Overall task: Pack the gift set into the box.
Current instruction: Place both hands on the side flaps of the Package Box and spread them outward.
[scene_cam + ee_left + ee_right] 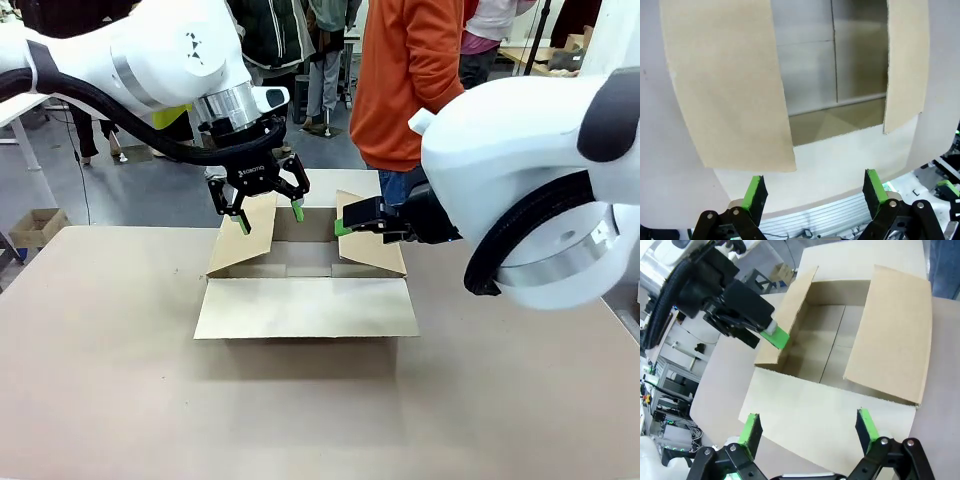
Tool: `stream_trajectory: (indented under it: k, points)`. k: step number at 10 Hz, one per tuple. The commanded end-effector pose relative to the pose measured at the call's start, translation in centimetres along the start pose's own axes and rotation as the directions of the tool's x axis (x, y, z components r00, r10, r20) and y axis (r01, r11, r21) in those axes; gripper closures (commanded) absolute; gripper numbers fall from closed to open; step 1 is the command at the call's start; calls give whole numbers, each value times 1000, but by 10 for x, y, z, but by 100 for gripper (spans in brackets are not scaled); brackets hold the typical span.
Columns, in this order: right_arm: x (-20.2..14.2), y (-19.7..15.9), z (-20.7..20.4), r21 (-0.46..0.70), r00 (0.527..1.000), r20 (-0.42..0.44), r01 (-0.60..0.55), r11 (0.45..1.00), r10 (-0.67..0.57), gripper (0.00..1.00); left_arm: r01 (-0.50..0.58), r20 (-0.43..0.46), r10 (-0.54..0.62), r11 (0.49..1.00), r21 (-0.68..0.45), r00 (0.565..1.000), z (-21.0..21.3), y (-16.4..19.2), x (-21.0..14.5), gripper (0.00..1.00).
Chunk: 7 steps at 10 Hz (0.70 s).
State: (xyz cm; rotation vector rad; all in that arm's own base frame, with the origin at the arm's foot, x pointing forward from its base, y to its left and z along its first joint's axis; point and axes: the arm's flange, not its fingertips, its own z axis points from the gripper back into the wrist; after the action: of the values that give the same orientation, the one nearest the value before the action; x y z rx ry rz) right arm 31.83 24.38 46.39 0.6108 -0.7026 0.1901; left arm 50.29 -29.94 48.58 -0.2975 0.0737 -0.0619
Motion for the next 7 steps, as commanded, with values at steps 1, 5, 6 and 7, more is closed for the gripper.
stream_trajectory:
  k: [1, 5, 6, 7]
  points:
    - [-5, -1, 0, -4, 1000, -10, 4, 1000, -4, 0, -34, 7, 34, 999, 41, 999, -5, 3, 3, 0]
    - [-5, -1, 0, -4, 1000, -10, 4, 1000, -4, 0, -125, 18, 124, 987, 98, 992, -26, 0, 19, 0]
    - [-5, -1, 0, -4, 1000, -10, 4, 1000, -4, 0, -167, 75, 159, 978, 129, 985, -29, -3, 24, 0]
    - [-5, -1, 0, -4, 1000, -10, 4, 1000, -4, 0, -198, 157, 173, 967, 162, 972, -30, -5, 29, 0]
